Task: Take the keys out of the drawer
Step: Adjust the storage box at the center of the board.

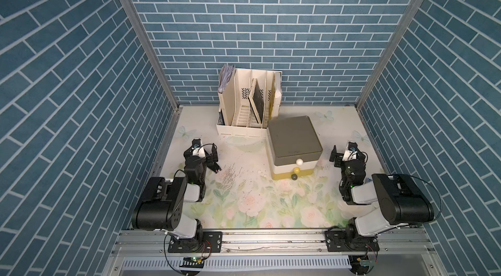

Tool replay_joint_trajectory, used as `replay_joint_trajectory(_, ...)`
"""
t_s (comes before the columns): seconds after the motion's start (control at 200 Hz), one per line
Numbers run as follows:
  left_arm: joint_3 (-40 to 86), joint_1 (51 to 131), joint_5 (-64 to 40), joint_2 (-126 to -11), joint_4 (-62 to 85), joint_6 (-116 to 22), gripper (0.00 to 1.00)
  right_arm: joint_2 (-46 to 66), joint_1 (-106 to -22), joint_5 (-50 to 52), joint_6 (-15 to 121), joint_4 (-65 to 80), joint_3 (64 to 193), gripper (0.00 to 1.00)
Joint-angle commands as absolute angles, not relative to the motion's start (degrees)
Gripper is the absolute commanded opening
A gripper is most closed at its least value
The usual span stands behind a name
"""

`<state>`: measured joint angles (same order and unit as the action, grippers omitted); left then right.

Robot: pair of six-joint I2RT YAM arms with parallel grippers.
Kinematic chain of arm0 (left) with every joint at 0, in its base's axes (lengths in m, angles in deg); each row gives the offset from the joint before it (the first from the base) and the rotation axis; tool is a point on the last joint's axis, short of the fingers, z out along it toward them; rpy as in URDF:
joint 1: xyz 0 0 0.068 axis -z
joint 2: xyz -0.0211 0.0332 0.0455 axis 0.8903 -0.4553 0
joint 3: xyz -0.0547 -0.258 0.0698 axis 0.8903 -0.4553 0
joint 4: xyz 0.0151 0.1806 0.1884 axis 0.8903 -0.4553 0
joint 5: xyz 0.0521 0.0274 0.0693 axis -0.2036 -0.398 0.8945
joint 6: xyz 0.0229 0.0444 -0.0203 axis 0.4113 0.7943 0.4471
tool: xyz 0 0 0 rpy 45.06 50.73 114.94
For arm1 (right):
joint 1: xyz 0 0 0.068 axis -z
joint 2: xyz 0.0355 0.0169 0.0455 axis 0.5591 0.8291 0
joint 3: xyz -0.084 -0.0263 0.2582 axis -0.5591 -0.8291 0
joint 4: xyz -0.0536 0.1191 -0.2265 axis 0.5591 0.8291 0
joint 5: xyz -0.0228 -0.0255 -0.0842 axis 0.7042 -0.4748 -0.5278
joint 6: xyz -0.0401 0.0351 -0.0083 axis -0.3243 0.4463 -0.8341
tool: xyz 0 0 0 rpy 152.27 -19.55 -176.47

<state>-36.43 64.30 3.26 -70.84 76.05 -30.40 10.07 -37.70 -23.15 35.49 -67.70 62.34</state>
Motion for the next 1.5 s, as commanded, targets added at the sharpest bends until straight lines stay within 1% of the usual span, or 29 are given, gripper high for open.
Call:
replay_joint_trajectory(0.0,-36.36,64.45,3.77,-70.70,77.19,-30.32,1.00,9.64,-37.97,-23.89,36.02,-68.81,62.75,1.00)
replay_joint_trajectory(1.25,-36.23,64.45,3.75,-70.65,77.18,-30.46,1.00,9.55,-38.00,-23.79,36.02,-68.95,62.66,1.00)
replay_joint_trajectory(1.34,-33.35,64.44,4.12,-69.09,71.11,-30.50,1.00,8.62,-37.98,-24.19,36.24,-67.13,63.10,1.00)
replay_joint_trajectory(1.375,-30.57,64.47,4.19,-68.63,63.91,-30.59,1.00,7.47,-37.95,-24.02,36.34,-64.61,63.88,1.00)
replay_joint_trajectory(1.43,-22.63,64.48,4.17,-69.34,52.52,-30.61,1.00,6.42,-37.95,-23.21,35.80,-62.40,64.69,1.00)
replay_joint_trajectory(1.495,-18.47,64.49,0.97,-70.53,46.61,-29.23,1.00,4.28,-37.97,-24.47,36.35,-57.27,66.45,1.00)
